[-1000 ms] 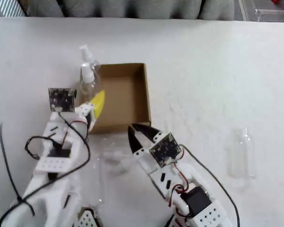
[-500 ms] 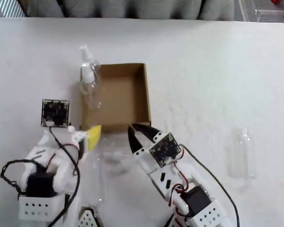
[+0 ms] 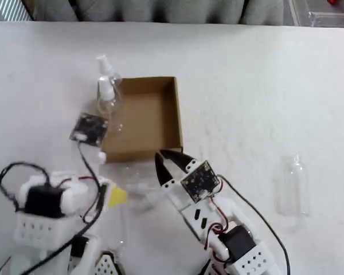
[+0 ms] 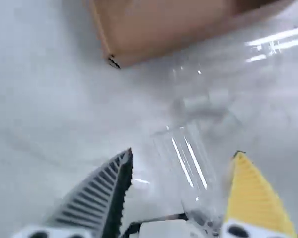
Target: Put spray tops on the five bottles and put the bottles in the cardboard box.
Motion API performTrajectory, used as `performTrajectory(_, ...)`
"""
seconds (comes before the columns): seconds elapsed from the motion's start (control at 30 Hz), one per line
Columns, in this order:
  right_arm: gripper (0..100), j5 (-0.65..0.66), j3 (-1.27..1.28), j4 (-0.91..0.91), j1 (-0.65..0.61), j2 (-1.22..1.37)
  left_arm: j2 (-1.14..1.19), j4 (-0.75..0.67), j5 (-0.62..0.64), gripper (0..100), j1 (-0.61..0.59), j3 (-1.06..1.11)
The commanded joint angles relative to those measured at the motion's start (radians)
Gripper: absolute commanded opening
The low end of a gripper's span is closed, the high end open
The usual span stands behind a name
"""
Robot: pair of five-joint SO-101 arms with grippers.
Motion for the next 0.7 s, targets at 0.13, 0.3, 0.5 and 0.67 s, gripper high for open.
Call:
performTrajectory(0.13, 1.5, 0.012, 0.008, -0.005, 0.070, -0.008, 0.372, -0.005, 0.002, 31, 0.122, -0.101)
performTrajectory(0.3, 1.5, 0.012, 0.008, -0.005, 0.065, -0.008, 0.490, -0.021, -0.006, 43, 0.054, -0.112)
performTrajectory(0.5, 1.5, 0.012, 0.008, -0.005, 0.064, -0.008, 0.567, -0.265, -0.002, 47, 0.053, 0.071)
performTrajectory(0.67, 1.5, 0.012, 0.008, -0.005, 0.065, -0.008, 0.567, -0.422, -0.002, 41, 0.053, 0.201)
